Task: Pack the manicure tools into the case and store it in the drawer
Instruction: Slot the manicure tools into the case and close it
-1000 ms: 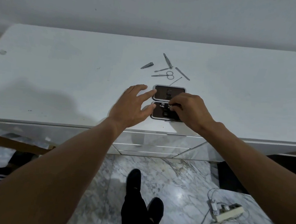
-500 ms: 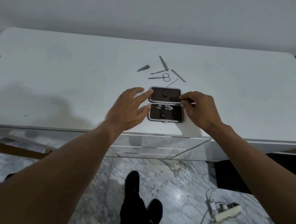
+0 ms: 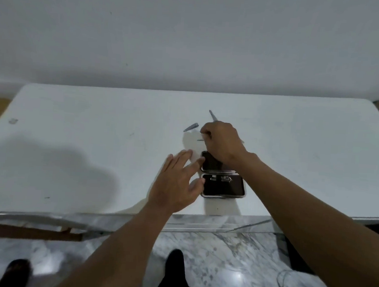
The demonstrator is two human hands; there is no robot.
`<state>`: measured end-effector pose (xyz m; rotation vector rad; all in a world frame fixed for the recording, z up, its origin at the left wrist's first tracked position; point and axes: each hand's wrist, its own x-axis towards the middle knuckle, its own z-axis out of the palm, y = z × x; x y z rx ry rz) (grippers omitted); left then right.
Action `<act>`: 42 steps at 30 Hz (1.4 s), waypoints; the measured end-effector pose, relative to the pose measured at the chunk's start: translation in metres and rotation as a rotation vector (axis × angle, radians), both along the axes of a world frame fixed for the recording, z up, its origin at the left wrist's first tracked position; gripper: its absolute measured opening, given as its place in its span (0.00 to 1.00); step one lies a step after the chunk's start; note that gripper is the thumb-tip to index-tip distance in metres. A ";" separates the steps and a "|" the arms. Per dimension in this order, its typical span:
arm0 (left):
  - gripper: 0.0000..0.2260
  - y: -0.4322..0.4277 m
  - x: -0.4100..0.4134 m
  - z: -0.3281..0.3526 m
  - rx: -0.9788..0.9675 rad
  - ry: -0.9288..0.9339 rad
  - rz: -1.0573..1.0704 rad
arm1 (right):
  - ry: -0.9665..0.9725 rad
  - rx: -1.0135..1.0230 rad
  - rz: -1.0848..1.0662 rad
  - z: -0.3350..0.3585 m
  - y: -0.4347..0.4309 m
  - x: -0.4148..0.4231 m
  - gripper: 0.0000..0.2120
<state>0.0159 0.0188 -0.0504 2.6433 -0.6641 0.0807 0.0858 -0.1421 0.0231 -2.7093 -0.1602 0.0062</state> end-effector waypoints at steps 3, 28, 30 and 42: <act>0.24 0.001 0.003 -0.002 -0.001 -0.012 -0.009 | 0.029 -0.087 0.079 -0.008 0.015 0.033 0.17; 0.25 0.002 0.005 -0.009 0.012 -0.014 0.015 | 0.117 0.167 -0.115 0.023 -0.040 -0.055 0.10; 0.26 0.002 0.004 -0.009 0.011 -0.013 0.025 | 0.098 0.173 -0.124 0.017 -0.046 -0.078 0.10; 0.24 0.002 0.005 -0.014 -0.009 -0.034 0.035 | 0.048 0.209 -0.109 -0.011 -0.063 -0.125 0.09</act>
